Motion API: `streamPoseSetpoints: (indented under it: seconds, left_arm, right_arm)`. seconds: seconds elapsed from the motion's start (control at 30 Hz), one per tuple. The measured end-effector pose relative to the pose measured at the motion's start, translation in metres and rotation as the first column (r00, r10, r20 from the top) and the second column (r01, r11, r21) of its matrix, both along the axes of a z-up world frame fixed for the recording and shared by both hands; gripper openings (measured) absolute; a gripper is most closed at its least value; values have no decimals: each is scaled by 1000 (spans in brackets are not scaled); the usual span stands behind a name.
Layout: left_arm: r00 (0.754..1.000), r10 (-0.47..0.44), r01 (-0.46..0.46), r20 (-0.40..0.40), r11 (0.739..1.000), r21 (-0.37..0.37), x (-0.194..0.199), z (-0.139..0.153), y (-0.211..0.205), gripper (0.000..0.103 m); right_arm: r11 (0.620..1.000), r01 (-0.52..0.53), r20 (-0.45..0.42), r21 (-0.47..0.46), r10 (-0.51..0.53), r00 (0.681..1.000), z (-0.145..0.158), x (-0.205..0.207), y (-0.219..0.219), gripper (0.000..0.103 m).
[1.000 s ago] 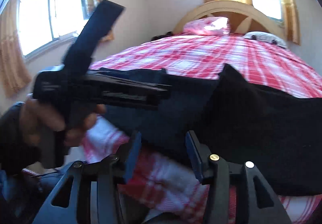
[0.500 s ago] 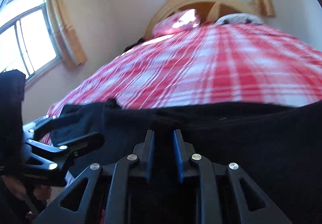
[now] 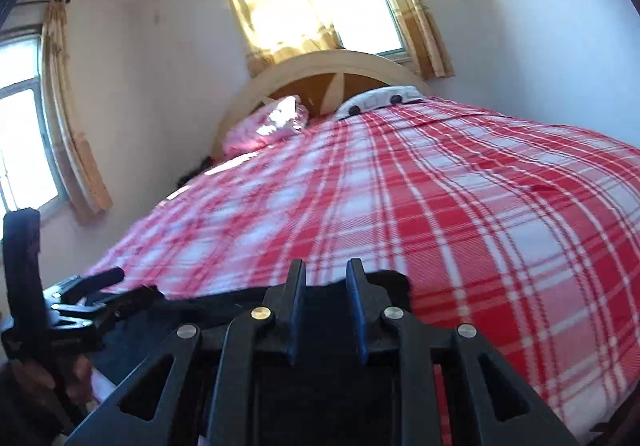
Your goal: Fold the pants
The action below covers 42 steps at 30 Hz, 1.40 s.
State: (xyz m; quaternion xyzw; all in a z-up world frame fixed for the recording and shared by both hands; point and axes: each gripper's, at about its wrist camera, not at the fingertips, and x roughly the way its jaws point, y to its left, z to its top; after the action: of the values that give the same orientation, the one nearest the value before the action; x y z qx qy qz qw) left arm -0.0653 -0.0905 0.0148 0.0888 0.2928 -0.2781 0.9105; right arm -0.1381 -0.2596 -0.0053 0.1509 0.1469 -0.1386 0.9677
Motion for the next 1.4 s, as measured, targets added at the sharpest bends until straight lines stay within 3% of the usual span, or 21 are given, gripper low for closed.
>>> streamPoseSetpoints:
  seconds: [0.1,0.2,0.23,0.27,0.33,0.47,0.6,0.77,0.87,0.93,1.0,1.1,1.2,1.3,1.4]
  left_arm:
    - [1000,11,-11,8,999,48,-2,-17,-24,103]
    - [994,98,-91,-41,987,134,8,-45,-27,103]
    - [991,107,-98,-82,990,104,13,-52,-19,103]
    - [984,106,-104,-143,994,20,18,-56,-7,103]
    - [974,114,-119,-197,993,-18,24,-60,2,103]
    - [982,102,-101,-158,995,14,16,-52,-1,103]
    - [981,110,-107,-159,994,27,11,-47,6,103]
    - [985,119,-114,-123,992,47,6,-56,7,103]
    - [983,113,-113,-145,994,5,9,-60,14,103]
    - [980,106,-106,-170,994,14,12,-57,20,103]
    - [986,101,-100,-136,995,14,10,-48,32,103]
    - [985,168,-167,-30,985,38,7,-32,67,103]
    - [951,308,-309,9,950,37,13,-25,125,103]
    - [864,503,-503,31,863,42,20,-25,197,103]
    - [749,663,-663,26,748,39,24,-28,262,103]
  right_arm:
    - [999,46,-63,-13,-47,997,-11,7,-9,23]
    - [998,59,-129,6,-58,990,-27,23,-16,22]
    - [998,57,-158,15,-54,986,-35,33,-19,22]
    - [998,56,-169,3,-55,984,-43,37,-24,23]
    - [997,55,-190,-45,-63,980,-47,48,-23,23]
    - [999,47,-202,-7,-47,978,-40,46,-28,23]
    - [987,54,-36,150,-49,998,-21,5,-38,22]
    - [999,16,17,51,-17,1000,-15,-16,3,22]
    - [998,-13,-37,-55,11,999,-26,-6,35,23]
    - [999,-40,-143,-11,38,989,-48,14,39,24]
    - [1000,-24,-84,-13,22,996,-54,11,38,26]
    - [999,-7,-79,38,10,997,-50,10,35,26]
    - [1000,-20,5,16,20,1000,-33,-3,49,26]
    - [993,-92,47,-68,95,994,-17,-5,81,26]
    - [975,-214,18,-58,215,976,-15,16,112,28]
